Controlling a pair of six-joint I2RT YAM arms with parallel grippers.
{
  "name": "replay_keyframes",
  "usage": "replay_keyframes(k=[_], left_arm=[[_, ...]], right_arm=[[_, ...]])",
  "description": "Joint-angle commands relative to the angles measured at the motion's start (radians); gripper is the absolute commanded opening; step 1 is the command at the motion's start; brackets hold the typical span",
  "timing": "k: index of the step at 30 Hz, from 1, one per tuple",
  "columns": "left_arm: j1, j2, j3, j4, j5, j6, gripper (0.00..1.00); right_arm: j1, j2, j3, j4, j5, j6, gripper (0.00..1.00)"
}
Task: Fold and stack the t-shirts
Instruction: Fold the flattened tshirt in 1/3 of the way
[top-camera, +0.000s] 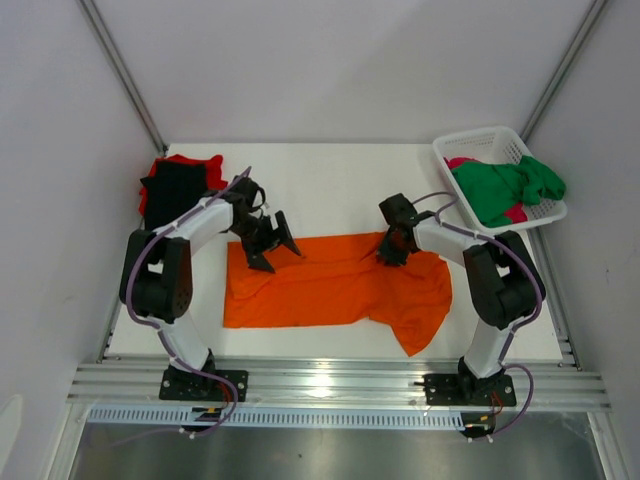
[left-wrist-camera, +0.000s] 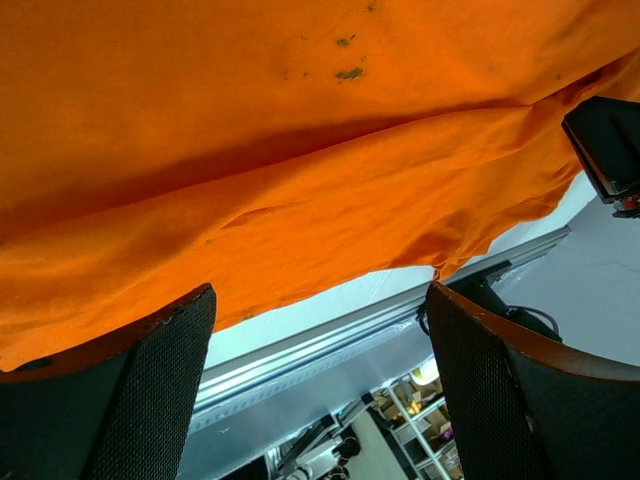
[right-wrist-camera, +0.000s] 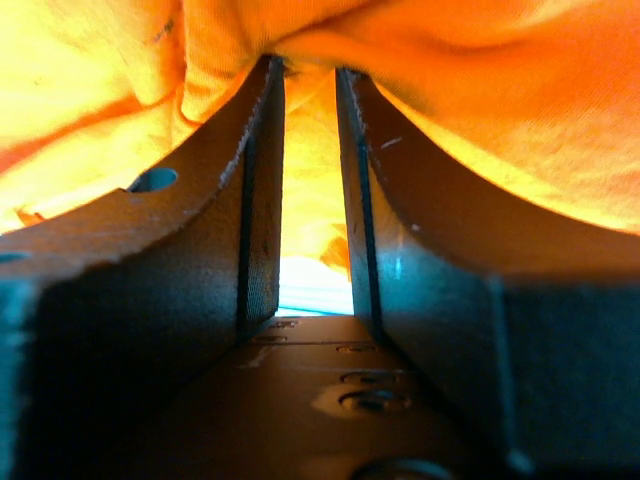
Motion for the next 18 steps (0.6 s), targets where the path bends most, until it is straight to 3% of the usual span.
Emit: replay_keyframes(k=[1, 12, 18], left_arm=[[-0.004, -0.005, 0.004, 0.019, 0.023, -0.015, 0.88], [-0.004, 0.015, 0.039, 0.015, 0.014, -0.036, 0.88], [-0.012, 0.01, 0.053, -0.037, -0.065, -0.032, 0.87]], right_arm=[[-0.011, 0.037, 0.019, -0.004, -0.033, -0.02, 0.27], [-0.049, 0.041, 0.039, -0.044, -0.038, -0.078, 0.26], [-0.069, 0.052, 0.077, -0.065, -0.043, -0.106, 0.25]])
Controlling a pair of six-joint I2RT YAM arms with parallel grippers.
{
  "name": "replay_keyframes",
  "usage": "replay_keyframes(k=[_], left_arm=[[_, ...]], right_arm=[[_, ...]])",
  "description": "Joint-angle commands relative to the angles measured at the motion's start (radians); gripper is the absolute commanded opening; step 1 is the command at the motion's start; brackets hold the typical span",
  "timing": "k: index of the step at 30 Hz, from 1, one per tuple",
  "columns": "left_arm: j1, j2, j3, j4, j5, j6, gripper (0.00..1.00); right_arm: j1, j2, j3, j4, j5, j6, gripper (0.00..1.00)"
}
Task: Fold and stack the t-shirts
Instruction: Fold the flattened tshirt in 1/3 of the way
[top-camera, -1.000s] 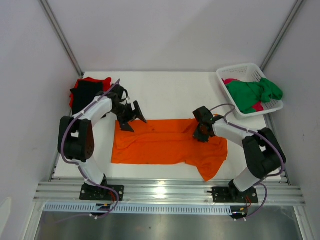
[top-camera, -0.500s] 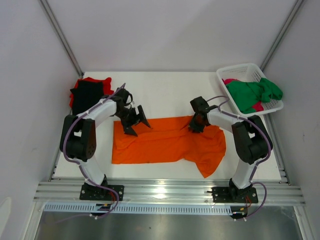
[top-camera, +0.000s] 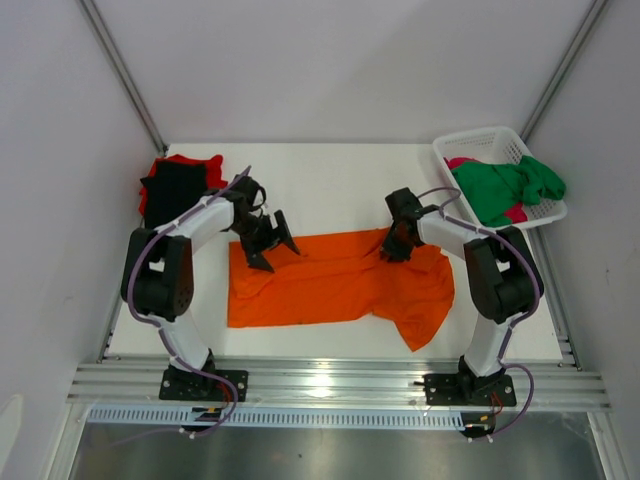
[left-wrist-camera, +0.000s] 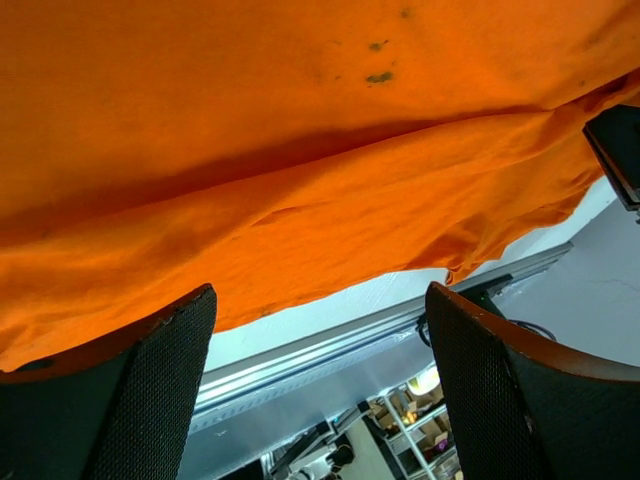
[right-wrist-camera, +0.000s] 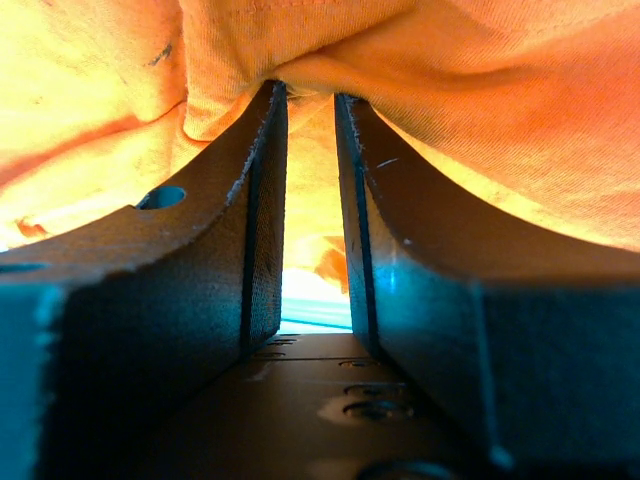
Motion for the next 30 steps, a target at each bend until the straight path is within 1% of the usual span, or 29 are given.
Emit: replay_keyframes(k=[1, 3, 9, 22, 24, 25, 26, 30], left_arm=[[-0.012, -0.005, 0.025, -0.033, -0.052, -0.007, 0.87], [-0.012, 0.004, 0.021, -0.041, -0.083, 0.004, 0.87], [-0.012, 0.079, 0.031, -0.085, -0.096, 0.058, 0.86], [-0.012, 0.133, 0.004, -0.057, -0.129, 0.068, 0.86], [-0.011, 0.15, 0.006, -0.065, -0.129, 0.073, 0.86], [-0.011, 0.154, 0.035, -0.074, -0.127, 0.075, 0.86], [-0.012, 0.16, 0.006, -0.076, -0.121, 0.076, 0.86], [-0.011, 0.2, 0.001, -0.071, -0.094, 0.076, 0.86]], right_arm=[[-0.012, 0.011, 0.026, -0.037, 0.017, -0.039, 0.26], [-0.013, 0.011, 0.02, -0.036, 0.017, -0.043, 0.26], [-0.019, 0.028, 0.022, -0.044, 0.002, -0.039, 0.25], [-0.026, 0.013, 0.002, -0.044, -0.013, -0.039, 0.25], [-0.03, 0.013, 0.003, -0.051, -0.021, -0.04, 0.25], [-0.032, 0.013, 0.002, -0.053, -0.026, -0.039, 0.25], [-0.035, 0.013, 0.002, -0.056, -0.03, -0.039, 0.25], [-0.059, 0.023, 0.012, -0.071, -0.032, -0.031, 0.25]])
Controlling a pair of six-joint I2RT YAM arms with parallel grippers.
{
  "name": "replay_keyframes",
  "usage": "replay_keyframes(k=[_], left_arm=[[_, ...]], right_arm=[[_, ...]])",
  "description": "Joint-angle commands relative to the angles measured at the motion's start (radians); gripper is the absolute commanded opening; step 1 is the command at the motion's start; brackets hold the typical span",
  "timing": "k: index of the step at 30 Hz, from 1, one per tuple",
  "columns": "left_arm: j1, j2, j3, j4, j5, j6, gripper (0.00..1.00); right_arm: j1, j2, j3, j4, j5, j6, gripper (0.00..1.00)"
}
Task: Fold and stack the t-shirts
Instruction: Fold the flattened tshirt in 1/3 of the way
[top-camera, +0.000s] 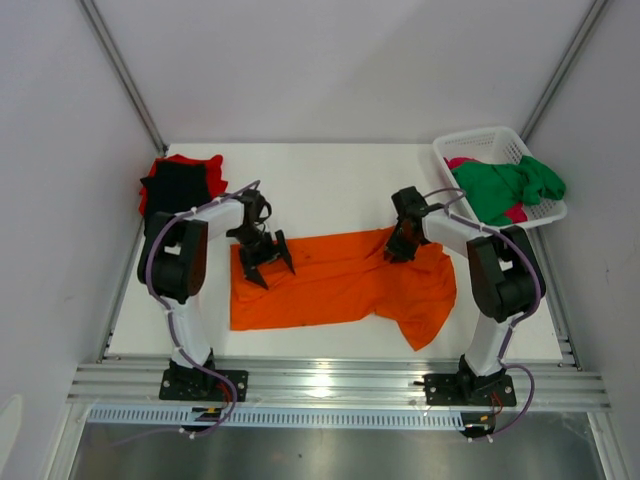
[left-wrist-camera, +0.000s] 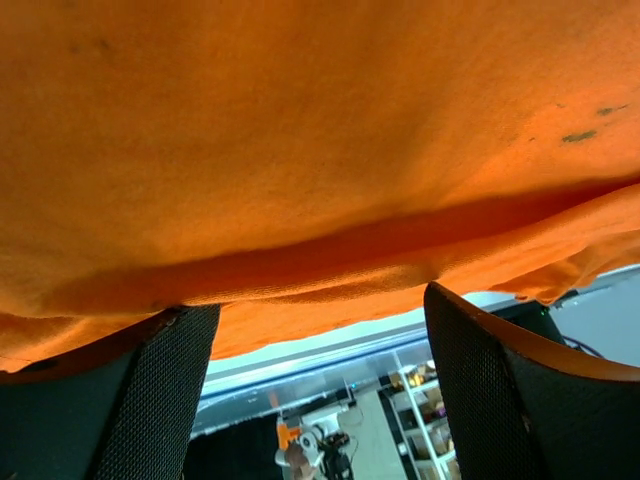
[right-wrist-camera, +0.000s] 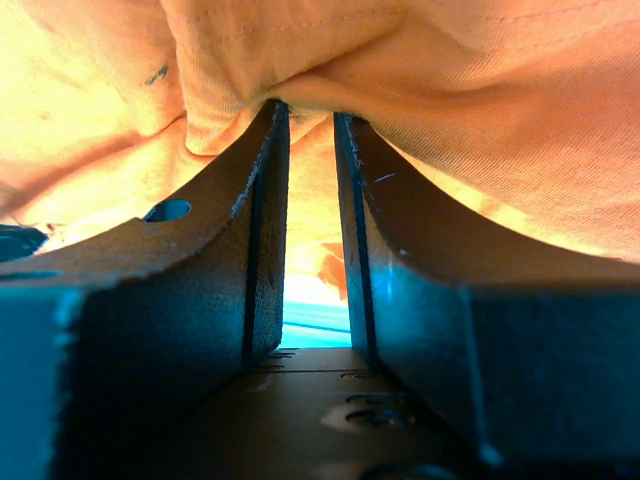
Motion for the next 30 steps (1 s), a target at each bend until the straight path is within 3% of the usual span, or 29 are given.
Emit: replay_keyframes(k=[1, 15, 22, 30], left_arm=[[-0.007, 0.046, -0.004, 0.007, 0.005, 0.024, 0.86], [0.039, 0.028, 0.061, -0.043, -0.003, 0.062, 0.83], [0.125, 0.029, 0.099, -0.082, -0.034, 0.089, 0.83], [0.228, 0.077, 0.257, -0.151, -0.032, 0.094, 0.83]], right_arm=[[-0.03, 0.024, 0.013, -0.053, 0.007, -0.011, 0.25], [-0.102, 0.052, 0.061, -0.104, -0.027, -0.054, 0.25], [-0.134, 0.057, 0.058, -0.102, -0.034, -0.071, 0.25], [-0.157, 0.097, 0.121, -0.118, -0.045, -0.089, 0.25]])
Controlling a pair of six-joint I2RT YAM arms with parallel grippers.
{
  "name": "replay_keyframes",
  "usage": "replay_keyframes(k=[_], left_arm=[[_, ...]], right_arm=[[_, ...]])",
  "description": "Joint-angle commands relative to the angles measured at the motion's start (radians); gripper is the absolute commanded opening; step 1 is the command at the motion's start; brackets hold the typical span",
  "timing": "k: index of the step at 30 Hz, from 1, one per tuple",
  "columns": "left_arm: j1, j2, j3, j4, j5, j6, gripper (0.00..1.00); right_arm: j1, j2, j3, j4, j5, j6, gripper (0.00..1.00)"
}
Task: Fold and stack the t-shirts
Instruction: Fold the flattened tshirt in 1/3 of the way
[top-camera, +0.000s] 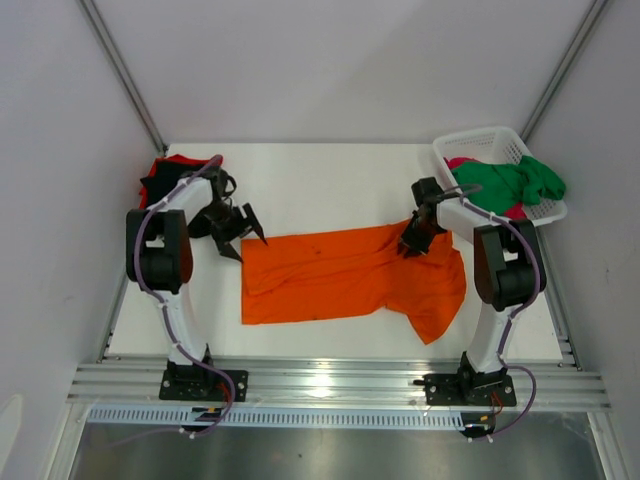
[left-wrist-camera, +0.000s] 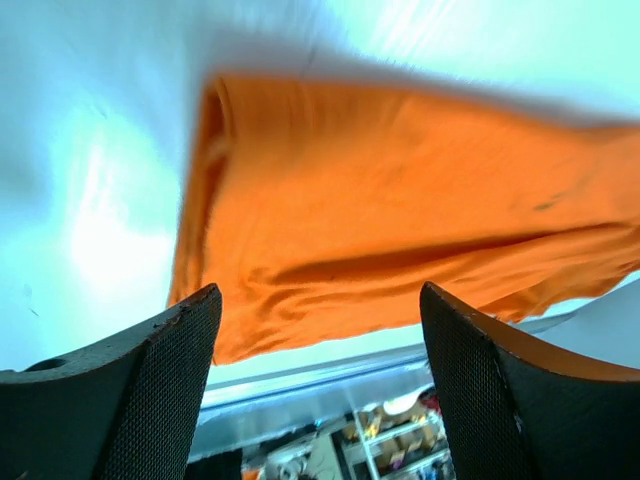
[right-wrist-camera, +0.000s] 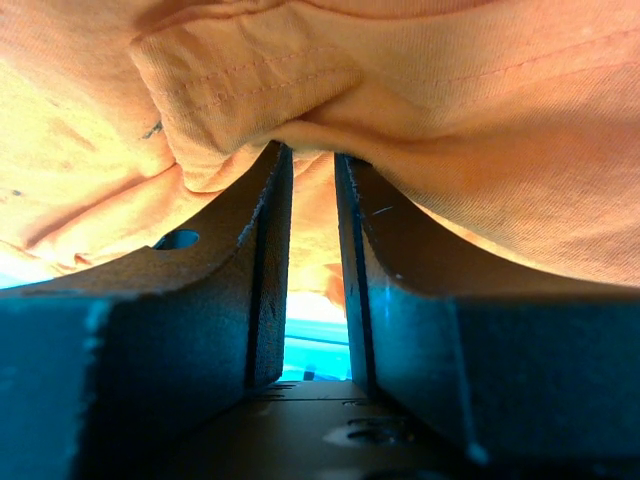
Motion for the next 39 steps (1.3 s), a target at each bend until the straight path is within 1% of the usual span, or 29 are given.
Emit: replay_keyframes(k=[1, 4, 6, 9, 12, 14, 16, 20, 21, 24, 28, 39], left_arm=[[0.026, 0.031, 0.086, -0.042, 0.0, 0.017, 0.83], [0.026, 0.028, 0.085, -0.03, 0.029, -0.004, 0.82], [0.023, 0.001, 0.065, -0.004, 0.051, -0.019, 0.82], [0.02, -0.028, 0.077, -0.001, 0.055, -0.027, 0.82], [0.002, -0.062, 0.098, -0.007, 0.066, -0.03, 0.82], [-0.037, -0.076, 0.109, -0.007, 0.057, -0.026, 0.82], [-0.086, -0.067, 0.118, -0.019, 0.022, -0.013, 0.82], [-0.14, 0.014, 0.115, -0.054, -0.02, 0.017, 0.82], [-0.143, 0.04, 0.111, -0.054, -0.021, 0.025, 0.82], [-0.146, 0.047, 0.075, -0.03, -0.024, 0.025, 0.82], [-0.146, 0.062, 0.088, -0.044, -0.066, 0.045, 0.82], [-0.146, 0.097, 0.092, -0.042, -0.054, 0.053, 0.82]], right_arm=[[-0.016, 0.045, 0.058, -0.031, 0.034, -0.028, 0.25], [-0.016, 0.064, 0.072, -0.032, 0.022, -0.022, 0.25], [-0.017, 0.049, 0.059, -0.019, 0.019, -0.014, 0.25], [-0.017, 0.027, 0.046, -0.003, 0.024, -0.007, 0.25], [-0.016, 0.024, 0.049, 0.0, 0.024, -0.004, 0.25], [-0.014, 0.026, 0.05, 0.003, 0.019, 0.002, 0.25], [-0.014, 0.033, 0.05, 0.001, 0.014, 0.007, 0.25], [-0.005, 0.041, 0.052, 0.001, 0.011, 0.009, 0.24], [-0.005, 0.042, 0.05, 0.001, 0.011, 0.006, 0.24], [-0.005, 0.041, 0.055, -0.009, 0.022, -0.004, 0.25], [-0.007, 0.05, 0.052, -0.026, 0.047, -0.022, 0.24], [-0.013, 0.078, 0.058, -0.034, 0.039, -0.025, 0.24]])
